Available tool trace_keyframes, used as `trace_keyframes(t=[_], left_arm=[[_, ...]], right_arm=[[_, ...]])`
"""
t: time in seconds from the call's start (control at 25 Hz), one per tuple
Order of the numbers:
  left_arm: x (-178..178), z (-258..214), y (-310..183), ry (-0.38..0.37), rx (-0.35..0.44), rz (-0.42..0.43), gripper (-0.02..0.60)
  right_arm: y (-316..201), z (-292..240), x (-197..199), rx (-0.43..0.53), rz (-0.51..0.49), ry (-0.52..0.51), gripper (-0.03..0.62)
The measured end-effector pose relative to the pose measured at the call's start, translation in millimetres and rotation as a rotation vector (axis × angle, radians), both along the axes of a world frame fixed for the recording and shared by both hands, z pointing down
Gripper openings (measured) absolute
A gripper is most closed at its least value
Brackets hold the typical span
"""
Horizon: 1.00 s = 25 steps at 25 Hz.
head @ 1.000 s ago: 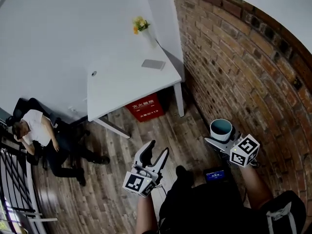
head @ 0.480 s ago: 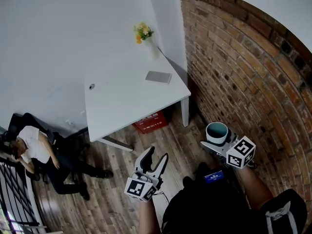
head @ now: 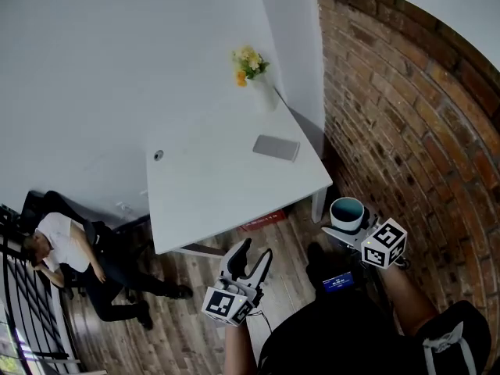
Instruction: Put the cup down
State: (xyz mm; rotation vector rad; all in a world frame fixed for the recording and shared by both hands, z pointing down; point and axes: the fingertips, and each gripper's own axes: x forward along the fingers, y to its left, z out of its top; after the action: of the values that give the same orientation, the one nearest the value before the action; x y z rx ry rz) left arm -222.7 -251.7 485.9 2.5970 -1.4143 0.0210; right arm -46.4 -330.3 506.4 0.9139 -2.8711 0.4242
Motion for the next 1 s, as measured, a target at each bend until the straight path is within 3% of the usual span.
trace_keyframes(t=[0.24,0.44,0.68,1.0], left_arm=[[-13.4,-17.9,-102.6,0.008,0.028,-0.031,0.232],[-12.1,-25.9,-167.6,0.024,0.036,-0.047,0.232],[-18.7,-21.5,-205.0,0.051,0.002,-0.059,0.232],[-34.0,-16.6,-225.5,0.038,-0.011,0.016,0.232]], right_arm=[[-116.6,-4.3,-18.8,0.012,-0.033,-0.032,0.414],[-180.2,-6.0,-35.0,0.014,-0.080,-0.024,0.414],[-213.6,-2.2,-51.6,-0.016,-0.107,-0.016,0.414],[-224.7,-1.8,-66.4,-0.029,-0.068,-0.011,0.414]])
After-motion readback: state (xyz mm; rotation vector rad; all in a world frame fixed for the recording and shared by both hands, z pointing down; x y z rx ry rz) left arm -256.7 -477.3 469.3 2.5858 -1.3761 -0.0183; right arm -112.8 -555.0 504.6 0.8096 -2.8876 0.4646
